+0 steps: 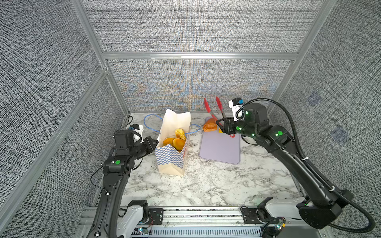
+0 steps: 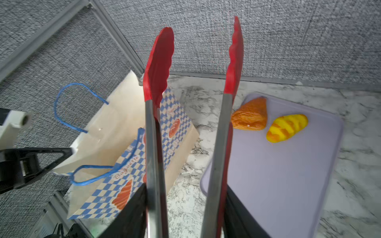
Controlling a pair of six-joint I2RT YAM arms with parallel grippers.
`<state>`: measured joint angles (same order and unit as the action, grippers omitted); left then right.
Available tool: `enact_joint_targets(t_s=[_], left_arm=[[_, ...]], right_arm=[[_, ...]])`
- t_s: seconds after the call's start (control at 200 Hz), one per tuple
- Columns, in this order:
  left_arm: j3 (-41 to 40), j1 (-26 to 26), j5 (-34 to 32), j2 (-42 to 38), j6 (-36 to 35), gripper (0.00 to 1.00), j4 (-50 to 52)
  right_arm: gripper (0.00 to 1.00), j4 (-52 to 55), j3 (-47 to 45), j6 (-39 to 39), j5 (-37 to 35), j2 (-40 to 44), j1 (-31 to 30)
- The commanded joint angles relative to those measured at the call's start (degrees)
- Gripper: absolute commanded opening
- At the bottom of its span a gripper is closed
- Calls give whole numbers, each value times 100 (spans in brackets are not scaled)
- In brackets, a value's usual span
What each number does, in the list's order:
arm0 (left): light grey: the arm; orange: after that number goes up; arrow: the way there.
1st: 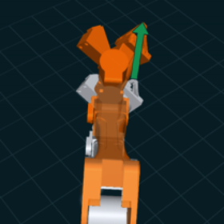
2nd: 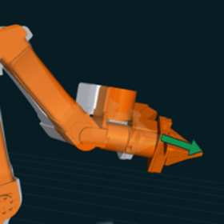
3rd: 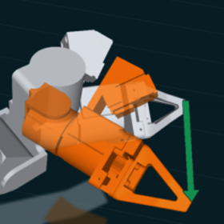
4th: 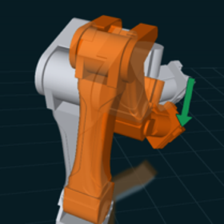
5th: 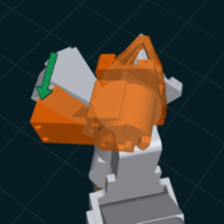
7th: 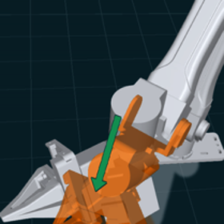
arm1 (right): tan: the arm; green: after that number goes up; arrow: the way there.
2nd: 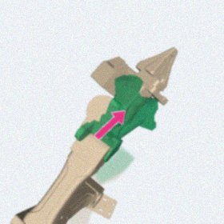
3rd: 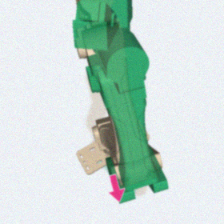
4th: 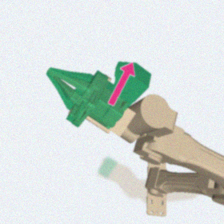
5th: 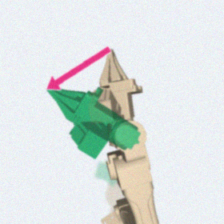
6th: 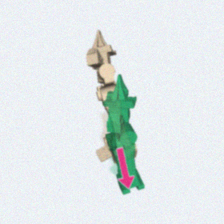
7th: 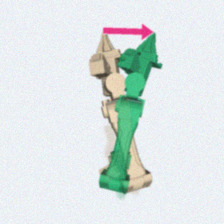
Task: Pack bread into a paper bag
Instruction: Pick up the bread from the tray.
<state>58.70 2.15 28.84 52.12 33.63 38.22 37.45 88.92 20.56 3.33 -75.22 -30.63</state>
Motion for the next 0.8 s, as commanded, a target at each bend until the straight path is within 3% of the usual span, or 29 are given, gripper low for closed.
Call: enact_joint_targets(t_s=[0.0,0.46,0.795], left_arm=[[16,4,-1,-11,-58,0,-23],[33,-1,-2,5,-76,0,-5],[41,0,15,42,-70,0,-41]], right_arm=[[55,-39,-190,190,22,43,264],[54,39,-1044,336,251,-461,1162],[54,212,-992,300,298,-1313,1535]])
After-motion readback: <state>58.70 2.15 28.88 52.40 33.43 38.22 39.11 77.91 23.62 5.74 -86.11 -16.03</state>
